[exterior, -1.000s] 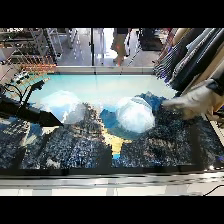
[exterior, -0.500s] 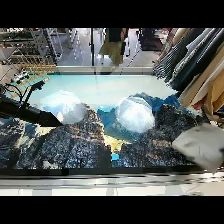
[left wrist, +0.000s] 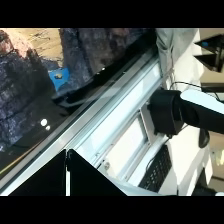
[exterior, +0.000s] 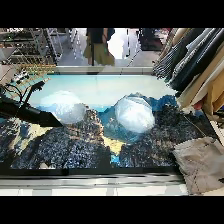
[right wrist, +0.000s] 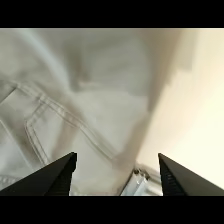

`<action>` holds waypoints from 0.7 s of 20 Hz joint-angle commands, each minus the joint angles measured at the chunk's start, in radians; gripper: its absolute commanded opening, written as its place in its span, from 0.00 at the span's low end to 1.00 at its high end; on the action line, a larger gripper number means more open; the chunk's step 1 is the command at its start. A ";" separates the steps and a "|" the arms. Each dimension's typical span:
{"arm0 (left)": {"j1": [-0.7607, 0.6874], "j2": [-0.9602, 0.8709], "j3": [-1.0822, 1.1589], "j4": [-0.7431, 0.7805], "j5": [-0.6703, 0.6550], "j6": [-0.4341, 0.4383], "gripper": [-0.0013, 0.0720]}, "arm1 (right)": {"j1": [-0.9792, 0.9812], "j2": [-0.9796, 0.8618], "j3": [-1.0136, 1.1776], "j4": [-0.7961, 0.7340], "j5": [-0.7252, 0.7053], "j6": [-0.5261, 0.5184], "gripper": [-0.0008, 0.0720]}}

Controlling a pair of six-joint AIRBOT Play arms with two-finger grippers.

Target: Fold the clothes and pants, and hang the long-sleeved shirts on hangers.

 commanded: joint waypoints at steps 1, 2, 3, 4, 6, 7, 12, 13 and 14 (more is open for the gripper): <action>0.001 0.000 0.003 0.140 0.002 -0.053 0.04 | 0.065 0.002 0.160 -0.051 0.114 0.098 0.82; 0.001 0.000 0.010 0.254 0.012 -0.083 0.04 | 0.137 0.001 0.205 -0.015 0.112 0.098 0.81; 0.001 0.000 0.022 0.388 0.034 -0.133 0.04 | 0.235 -0.002 0.232 0.045 0.099 0.097 0.80; 0.001 0.000 0.040 0.557 0.066 -0.199 0.04 | 0.343 -0.007 0.233 0.120 0.077 0.097 0.77; 0.009 0.021 0.059 0.850 0.190 -0.322 0.05 | 0.613 -0.035 0.200 0.249 0.011 0.095 0.76; 0.026 0.045 0.058 0.907 0.281 -0.356 0.04 | 0.771 -0.052 0.173 0.276 -0.037 0.092 0.64; 0.145 0.172 0.058 0.829 0.705 -0.544 0.05 | 1.374 -0.107 0.121 0.108 -0.524 0.097 0.03; 0.151 0.180 0.058 0.829 0.737 -0.544 0.05 | 1.419 -0.106 0.121 0.067 -0.649 0.097 0.03; 0.153 0.183 0.058 0.832 0.759 -0.544 0.05 | 1.441 -0.106 0.121 0.061 -0.746 0.097 0.03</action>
